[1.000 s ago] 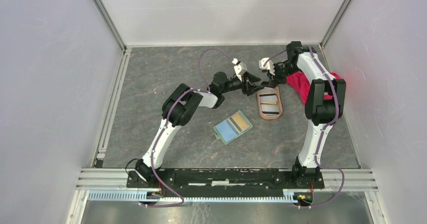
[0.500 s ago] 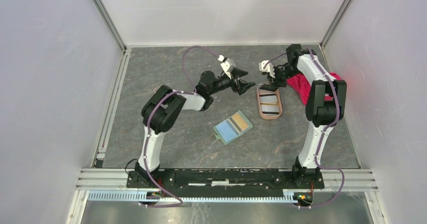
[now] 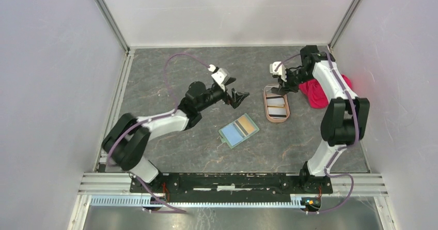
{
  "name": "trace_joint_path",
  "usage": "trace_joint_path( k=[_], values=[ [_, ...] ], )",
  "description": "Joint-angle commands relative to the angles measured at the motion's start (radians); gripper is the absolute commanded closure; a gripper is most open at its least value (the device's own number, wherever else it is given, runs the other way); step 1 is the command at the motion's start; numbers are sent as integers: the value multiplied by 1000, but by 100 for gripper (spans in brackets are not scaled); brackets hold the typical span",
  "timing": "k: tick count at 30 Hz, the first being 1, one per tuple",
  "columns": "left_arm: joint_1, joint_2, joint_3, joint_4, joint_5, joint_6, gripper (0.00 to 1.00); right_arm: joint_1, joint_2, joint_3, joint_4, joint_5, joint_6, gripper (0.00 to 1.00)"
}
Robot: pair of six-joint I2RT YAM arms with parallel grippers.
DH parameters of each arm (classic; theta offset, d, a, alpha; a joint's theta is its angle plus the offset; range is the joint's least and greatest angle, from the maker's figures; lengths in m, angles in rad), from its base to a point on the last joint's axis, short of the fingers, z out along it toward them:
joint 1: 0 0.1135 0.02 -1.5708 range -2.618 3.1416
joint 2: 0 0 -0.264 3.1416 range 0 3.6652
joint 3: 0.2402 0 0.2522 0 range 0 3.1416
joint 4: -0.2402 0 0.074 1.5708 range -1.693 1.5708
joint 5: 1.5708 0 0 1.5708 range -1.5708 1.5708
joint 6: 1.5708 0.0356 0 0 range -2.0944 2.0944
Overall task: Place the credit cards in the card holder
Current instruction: Pick up the credit card from the storage box, then insert the credit card into the card holder.
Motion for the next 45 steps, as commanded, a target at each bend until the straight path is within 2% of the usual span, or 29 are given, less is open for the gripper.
trace_joint_path(
  k=[1,4,8,10,14,17,18,20,22,24,26,27,33,40,45],
  values=[
    [-5,-204,-74,-145,-135,-55,0,0,-171,-92,-126,-174,-22,100],
    [26,-298,-130,-165,-5,-219,0,0,-254,-163,-99,-276,55,100],
    [33,-404,-210,-158,51,-420,0,0,-344,-269,-11,-414,216,100],
    [33,-484,-283,-109,33,-497,0,0,-379,-326,26,-479,293,100],
    [10,-637,-476,-16,-100,-669,0,0,-408,-399,35,-584,361,100],
    [-35,-698,-543,-7,-150,-744,0,0,-413,-468,82,-672,443,100],
    [-58,-701,-551,-6,-164,-755,0,0,-421,-505,147,-686,517,100],
    [-101,-686,-546,-2,-193,-756,0,0,-463,-608,380,-704,730,100],
    [-127,-648,-525,-18,-223,-766,0,0,-535,-787,808,-701,1106,100],
    [-129,-599,-506,9,-194,-774,0,0,-612,-959,1239,-637,1507,100],
    [-131,-536,-506,77,-156,-790,0,0,-670,-1071,1489,-596,1699,100],
    [-133,-503,-505,114,-135,-796,0,3,-681,-1089,1536,-592,1740,100],
    [-199,-330,-495,331,-110,-817,0,37,-614,-1034,1452,-610,1787,100],
    [-295,-274,-457,267,-307,-750,0,110,-580,-1017,1455,-660,1793,100],
    [-295,-210,-496,418,-338,-743,0,122,-580,-981,1362,-703,1712,100]
  ],
)
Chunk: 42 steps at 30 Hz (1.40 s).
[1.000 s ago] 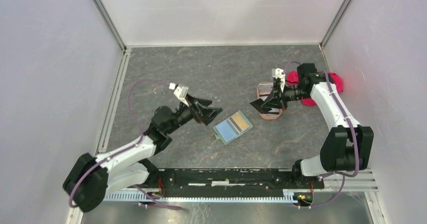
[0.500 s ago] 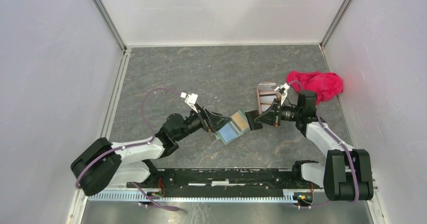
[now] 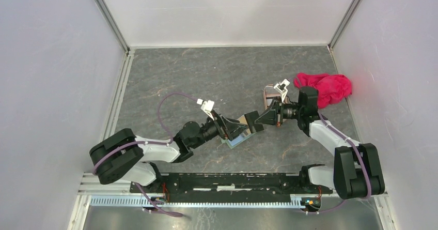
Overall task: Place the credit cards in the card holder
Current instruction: Insert the credit card into the card holder.
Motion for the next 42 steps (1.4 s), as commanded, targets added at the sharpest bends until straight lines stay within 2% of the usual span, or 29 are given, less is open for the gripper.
trace_joint_path(
  k=[1,4,7,9,20,25,36,42],
  values=[
    [-2,72,-12,204,-65,34,1,12,-5,72,-60,-58,-77,100],
    [-2,142,-13,338,-41,20,6,26,-10,84,-74,-64,-86,100],
    [-2,224,-13,511,-1,-15,22,31,-13,89,-80,-63,-93,100],
    [-5,258,-9,558,19,-21,27,31,-11,92,-85,-68,-96,100],
    [-12,347,16,623,49,-52,55,30,-6,111,-134,-71,-128,100],
    [-15,379,34,648,55,-69,58,30,6,118,-142,-74,-130,100],
    [-24,372,60,647,79,-66,59,33,19,119,-148,-73,-134,100],
    [-26,382,81,648,98,-77,70,36,17,117,-148,-71,-135,100]
  ],
)
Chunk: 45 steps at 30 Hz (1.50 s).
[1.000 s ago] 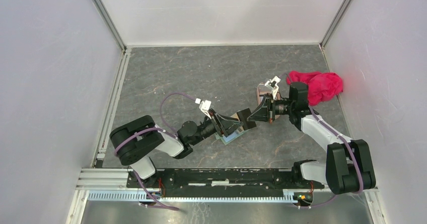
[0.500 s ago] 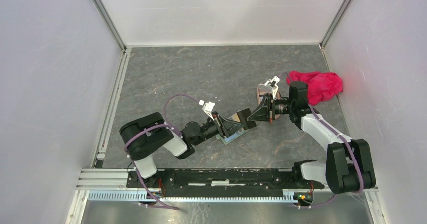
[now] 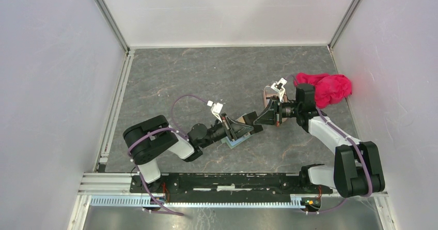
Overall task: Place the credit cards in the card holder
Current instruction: Insert the credit card into the card holder.
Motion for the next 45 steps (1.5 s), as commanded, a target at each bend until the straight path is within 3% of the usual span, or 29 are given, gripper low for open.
trace_joint_path(
  k=[1,2,4,6,9,12,16,18,21,22,25,27,30,37,45],
  values=[
    [-6,9,33,224,30,-28,75,6,0,38,8,-18,-20,100],
    [-6,12,38,225,39,-28,86,6,2,38,9,-18,-21,100],
    [-6,16,44,225,50,-31,97,6,1,38,8,-16,-23,100],
    [-5,18,43,224,50,-36,98,6,3,38,7,-14,-28,100],
    [-5,10,15,224,29,-36,98,7,3,43,-19,-14,-69,70],
    [-5,-12,-27,223,-3,-41,98,4,2,82,-129,-15,-215,42],
    [-2,-58,-92,180,-39,-77,98,0,7,219,-518,132,-586,32],
    [0,-102,-115,98,-53,-90,98,-2,-1,261,-587,254,-670,32],
    [0,-194,-135,-81,-73,-87,98,-9,-36,232,-498,407,-627,38],
    [0,-232,-137,-147,-84,-80,98,-9,-47,216,-462,447,-607,44],
    [0,-343,-126,-374,-102,-40,94,4,-42,186,-393,591,-598,72],
    [5,-401,-107,-499,-94,-18,91,26,-4,201,-403,662,-625,82],
    [10,-472,-109,-588,-77,-2,98,62,71,240,-435,738,-656,92],
    [11,-594,-135,-751,-84,12,98,145,199,246,-418,830,-633,98],
    [11,-583,-150,-723,-86,6,98,179,279,236,-401,924,-616,99]
  ],
)
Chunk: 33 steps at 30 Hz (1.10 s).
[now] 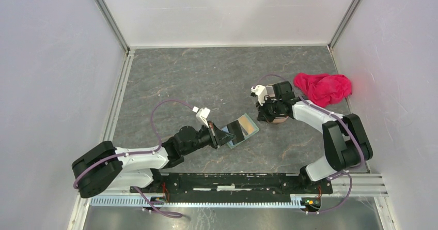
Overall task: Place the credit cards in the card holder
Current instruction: Insert the credit card into the card holder.
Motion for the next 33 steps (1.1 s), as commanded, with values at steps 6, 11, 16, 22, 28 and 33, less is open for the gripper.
trace_joint_path(
  k=[6,11,16,22,28,33],
  values=[
    [4,37,-37,78,-19,-30,98,17,74,6,15,22,3,99],
    [5,68,-67,117,-50,-90,98,32,71,-21,4,-16,-1,100],
    [24,134,-47,114,-31,-134,98,38,42,-69,-3,-71,-8,100],
    [78,240,-47,192,66,-202,98,43,-12,-92,12,-144,-9,100],
    [167,309,46,66,217,-120,98,39,-39,-45,-33,-105,-70,97],
    [242,376,117,-6,358,-89,98,34,-85,-32,-54,-99,-114,89]
  ],
)
